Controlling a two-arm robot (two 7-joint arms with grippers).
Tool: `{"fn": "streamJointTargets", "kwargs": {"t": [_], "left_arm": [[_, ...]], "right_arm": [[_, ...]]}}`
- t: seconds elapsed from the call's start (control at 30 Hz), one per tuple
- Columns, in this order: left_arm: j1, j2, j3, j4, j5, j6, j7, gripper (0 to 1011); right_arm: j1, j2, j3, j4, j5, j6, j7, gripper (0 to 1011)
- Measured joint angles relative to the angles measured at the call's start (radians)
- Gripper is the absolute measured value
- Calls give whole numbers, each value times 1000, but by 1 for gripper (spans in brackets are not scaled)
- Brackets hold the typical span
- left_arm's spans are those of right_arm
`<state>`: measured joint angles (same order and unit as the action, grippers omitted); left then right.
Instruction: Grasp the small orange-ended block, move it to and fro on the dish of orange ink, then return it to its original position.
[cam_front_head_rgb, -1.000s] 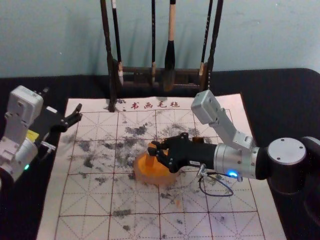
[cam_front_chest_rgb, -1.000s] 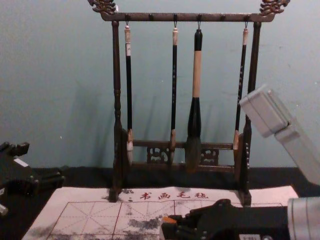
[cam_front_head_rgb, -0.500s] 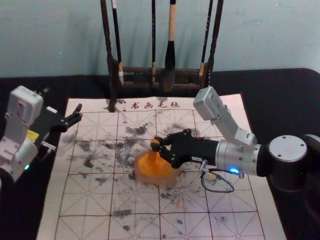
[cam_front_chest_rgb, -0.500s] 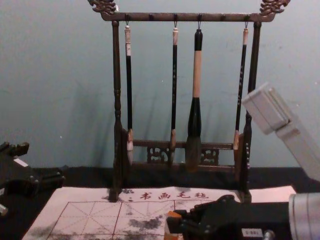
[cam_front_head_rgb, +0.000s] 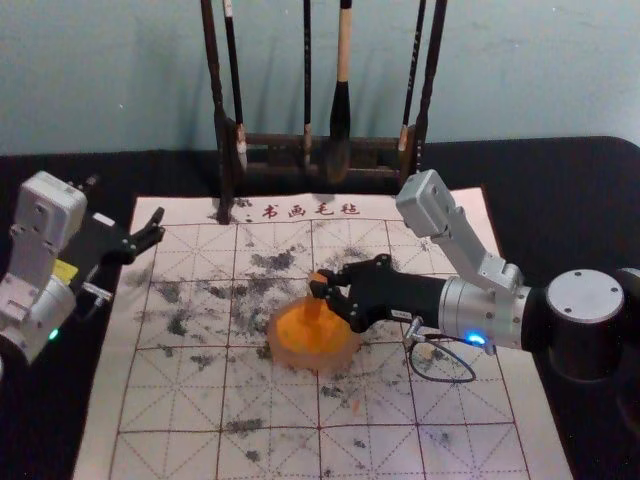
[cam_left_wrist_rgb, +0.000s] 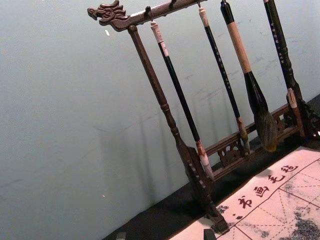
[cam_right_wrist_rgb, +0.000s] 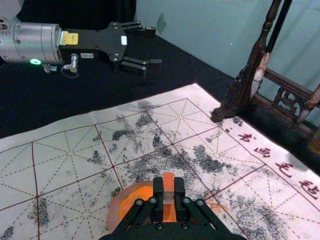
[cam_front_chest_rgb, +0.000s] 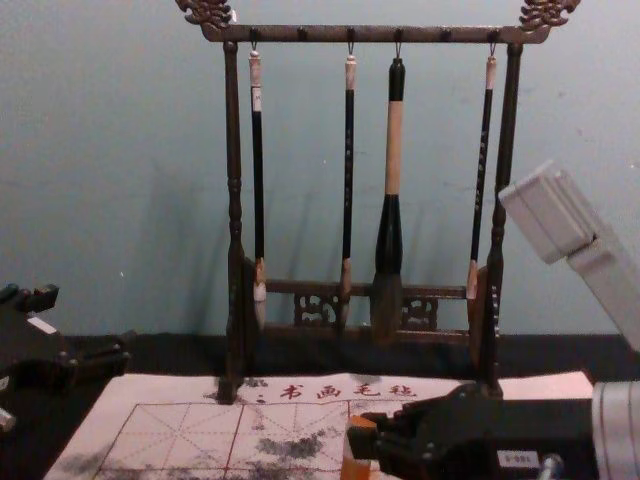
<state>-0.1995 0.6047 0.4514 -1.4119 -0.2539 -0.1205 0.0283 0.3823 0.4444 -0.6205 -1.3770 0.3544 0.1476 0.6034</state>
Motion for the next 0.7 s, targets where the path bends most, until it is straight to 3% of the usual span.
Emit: {"fn": "streamJointTargets", "kwargs": {"t": [0.33,0.47,0.7], "left_arm": [[0,0,0,0,0,0,0,1001],[0,0,0,0,0,0,0,1001],[0,0,0,0,0,0,0,1001]], "right_arm": [[-15,16,17,-44,13,11,-7,119],[-27,31,31,-86,29,39,-18,119],[-62,73,81,-210,81,136,-71,119]]}}
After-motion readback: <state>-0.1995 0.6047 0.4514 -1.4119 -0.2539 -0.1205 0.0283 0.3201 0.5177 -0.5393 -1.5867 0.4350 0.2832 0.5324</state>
